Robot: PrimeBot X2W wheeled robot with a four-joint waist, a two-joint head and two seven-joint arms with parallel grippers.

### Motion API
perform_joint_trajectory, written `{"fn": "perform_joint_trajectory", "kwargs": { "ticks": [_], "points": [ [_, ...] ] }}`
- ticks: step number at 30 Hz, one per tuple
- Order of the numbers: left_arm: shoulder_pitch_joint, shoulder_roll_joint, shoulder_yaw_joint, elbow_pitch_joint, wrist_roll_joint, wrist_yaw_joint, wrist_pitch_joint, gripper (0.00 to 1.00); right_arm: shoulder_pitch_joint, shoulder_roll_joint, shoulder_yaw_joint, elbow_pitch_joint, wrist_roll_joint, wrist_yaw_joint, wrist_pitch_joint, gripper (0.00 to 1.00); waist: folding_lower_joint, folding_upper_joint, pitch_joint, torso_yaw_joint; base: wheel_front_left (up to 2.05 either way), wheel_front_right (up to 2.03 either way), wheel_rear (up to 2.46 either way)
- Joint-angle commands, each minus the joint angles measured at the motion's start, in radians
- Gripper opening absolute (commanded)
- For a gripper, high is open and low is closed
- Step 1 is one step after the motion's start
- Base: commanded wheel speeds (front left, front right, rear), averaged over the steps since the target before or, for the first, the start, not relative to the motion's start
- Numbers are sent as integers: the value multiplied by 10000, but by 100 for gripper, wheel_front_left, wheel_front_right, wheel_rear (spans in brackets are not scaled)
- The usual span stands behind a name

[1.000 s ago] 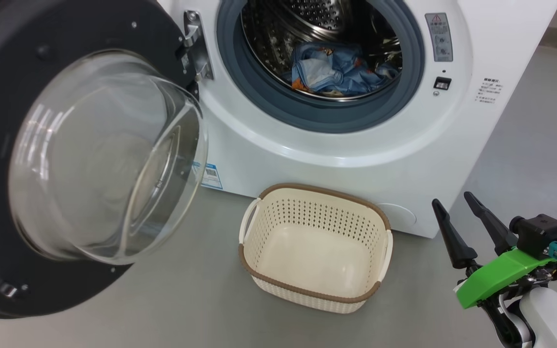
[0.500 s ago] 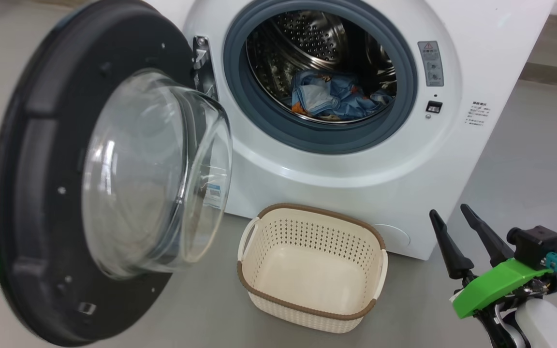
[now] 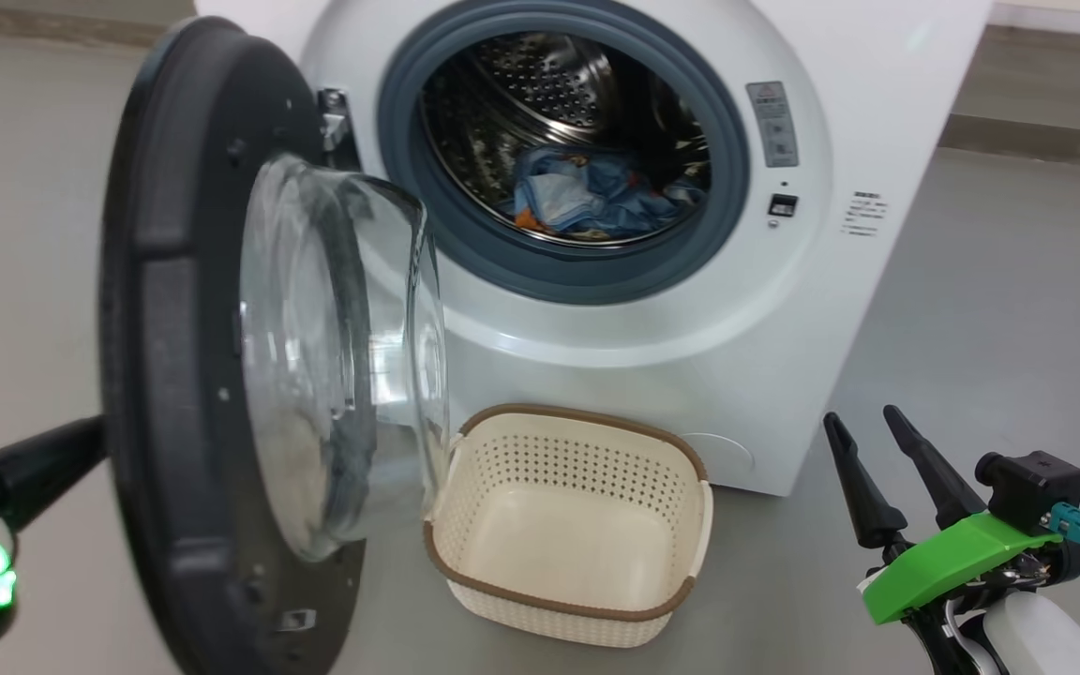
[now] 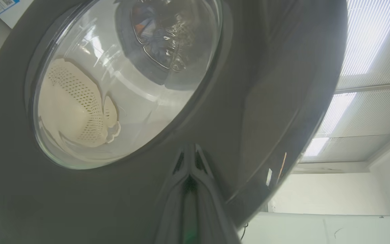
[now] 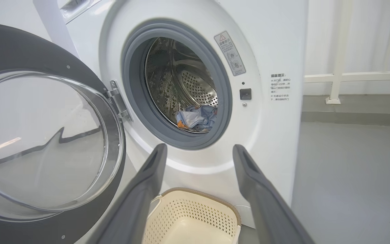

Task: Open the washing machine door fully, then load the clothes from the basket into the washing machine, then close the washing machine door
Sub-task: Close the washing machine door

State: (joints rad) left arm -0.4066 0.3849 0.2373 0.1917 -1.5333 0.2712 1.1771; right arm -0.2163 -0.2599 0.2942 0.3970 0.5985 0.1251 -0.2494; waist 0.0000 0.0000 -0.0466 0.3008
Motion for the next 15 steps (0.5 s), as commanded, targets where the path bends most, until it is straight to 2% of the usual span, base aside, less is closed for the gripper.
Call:
{"fn": "perform_joint_trajectory", "kwargs": {
  "ticks": [1,7,15],
  "points": [
    [-229,58,290,-679,-328,78,185,0,-87,-109,68,-268,-126,56,-123,100,0,0,65,-295,0,0,0],
    [92,-578,157,-1455,-275,183,-183,0,-94,-83,-16,-312,-188,56,-123,100,0,0,192,-853,0,0,0],
    [151,-1176,-88,-1588,-63,103,-672,0,-188,-27,-50,-360,-215,56,-123,100,0,0,299,-1745,0,0,0]
  ]
}}
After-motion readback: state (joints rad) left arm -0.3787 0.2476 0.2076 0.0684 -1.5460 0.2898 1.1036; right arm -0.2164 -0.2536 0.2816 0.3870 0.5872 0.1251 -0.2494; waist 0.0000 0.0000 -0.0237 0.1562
